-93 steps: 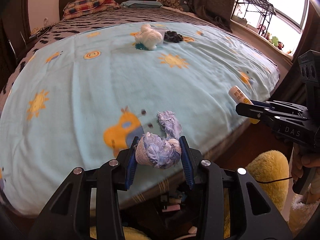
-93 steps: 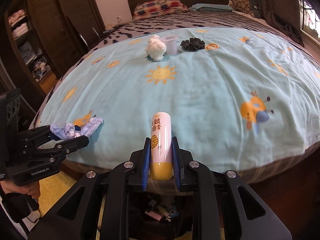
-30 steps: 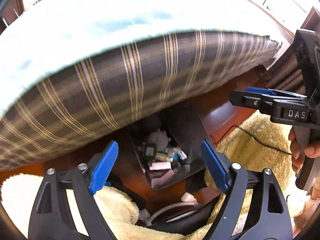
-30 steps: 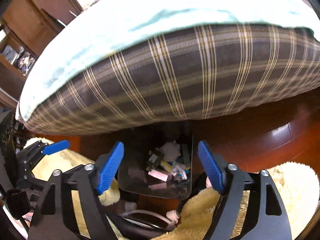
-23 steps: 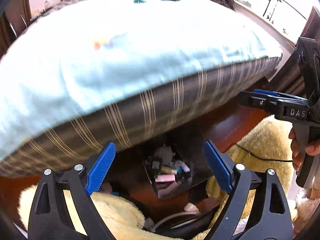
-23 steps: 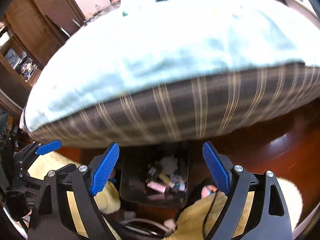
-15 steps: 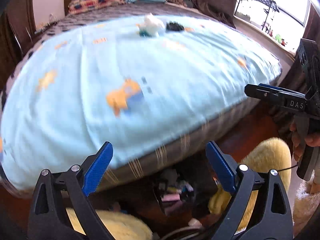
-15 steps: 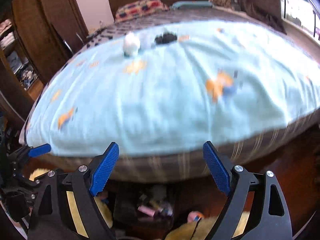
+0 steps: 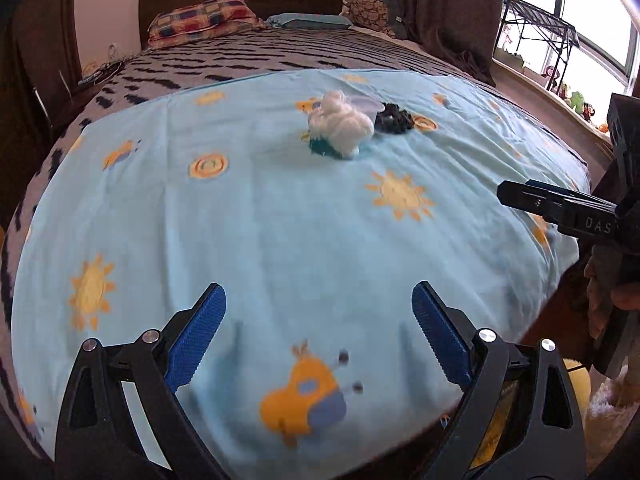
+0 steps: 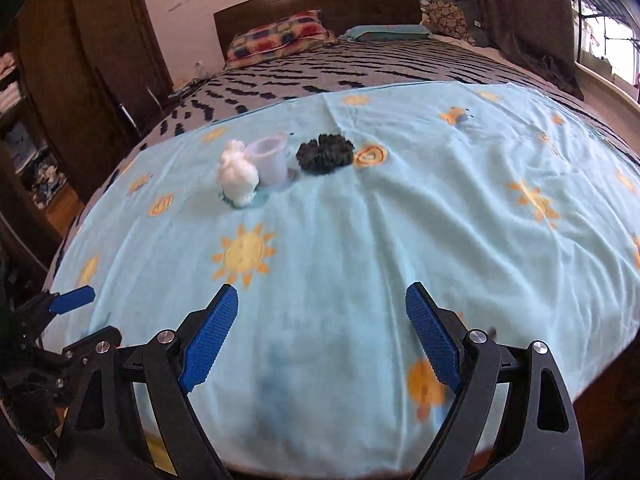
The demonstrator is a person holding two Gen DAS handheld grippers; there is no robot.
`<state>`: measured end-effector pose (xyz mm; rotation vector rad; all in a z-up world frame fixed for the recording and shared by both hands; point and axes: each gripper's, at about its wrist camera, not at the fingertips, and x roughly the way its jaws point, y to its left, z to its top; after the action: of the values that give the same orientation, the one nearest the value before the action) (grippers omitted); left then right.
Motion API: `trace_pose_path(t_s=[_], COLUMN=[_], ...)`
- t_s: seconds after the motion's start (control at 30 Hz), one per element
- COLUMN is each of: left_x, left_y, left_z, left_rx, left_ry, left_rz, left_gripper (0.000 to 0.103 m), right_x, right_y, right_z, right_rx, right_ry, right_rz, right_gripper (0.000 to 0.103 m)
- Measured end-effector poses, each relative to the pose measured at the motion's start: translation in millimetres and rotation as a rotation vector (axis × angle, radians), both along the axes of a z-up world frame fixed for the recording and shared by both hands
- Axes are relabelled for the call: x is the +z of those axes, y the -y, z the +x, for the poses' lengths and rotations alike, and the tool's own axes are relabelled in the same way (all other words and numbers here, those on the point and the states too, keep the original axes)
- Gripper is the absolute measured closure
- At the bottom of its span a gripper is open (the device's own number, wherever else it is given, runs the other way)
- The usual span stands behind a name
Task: Collect trash
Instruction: 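Raise both open tools back over the bed, then grasp the white yarn with the left tool while the right grasps the black scrunchie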
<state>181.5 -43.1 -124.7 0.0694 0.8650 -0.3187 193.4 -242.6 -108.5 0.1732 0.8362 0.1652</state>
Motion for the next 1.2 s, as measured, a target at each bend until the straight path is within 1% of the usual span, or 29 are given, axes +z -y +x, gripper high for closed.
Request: trace_pose_path(t_s=[0.2,0.33,0.53,0.6,0.67,0.7,0.8,0.87,0.9,0.97,1.0,1.03,1.1,1.2], left_x=[0,-3,-7,-9,-11,-11,-13,-15,-16,-19,-20,-22,-23,-18], left_y=[19,27,44,50,54,56,60,64,65,67,69,70,72,70], left_z=[45,74,112,121,131,135,150,159,161,167,169,172,173,171], left_rx=[-0.036,-0.042,-0.061,-0.07,-0.074,-0.076,-0.076,-0.076,-0.077,-0.085,-0.091,-0.103,-0.109,-0.106], left_ry=[0.007,0.011,0.011,0.01,0.011,0.011,0.012,0.007,0.004,-0.002,-0.004,-0.008,-0.005,0.021], left_rz=[0.006,0.01,0.027,0.036,0.039,0.04,0.037,0.035,0.034,0.027,0.024,0.02,0.024,0.02], left_gripper=[0.014,0.014,0.014,0.014,0.014,0.014,0.014,0.015,0.018,0.023,0.027,0.035,0.043,0.049], right_x=[-6,-7,-10,-12,-13,-14,-20,-27,-31,-37,-37,-37,-36,-34], right_y=[6,10,13,11,8,7,2,2,2,1,1,1,1,-3], right_z=[54,81,125,140,153,158,173,182,185,190,190,191,191,188], right_rx=[-0.014,-0.022,-0.03,-0.027,-0.022,-0.019,-0.007,-0.006,-0.004,-0.003,-0.002,-0.002,0.013,0.026], right_ry=[-0.016,-0.014,-0.02,-0.024,-0.025,-0.026,-0.035,-0.057,-0.069,-0.077,-0.075,-0.072,-0.067,-0.058], right_rz=[-0.013,-0.03,-0.011,-0.009,-0.011,-0.012,-0.01,0.001,0.008,0.004,0.0,-0.003,0.002,-0.021], right_gripper=[0.017,0.017,0.018,0.024,0.028,0.034,0.037,0.04,0.043,0.045,0.049,0.055,0.076,0.083])
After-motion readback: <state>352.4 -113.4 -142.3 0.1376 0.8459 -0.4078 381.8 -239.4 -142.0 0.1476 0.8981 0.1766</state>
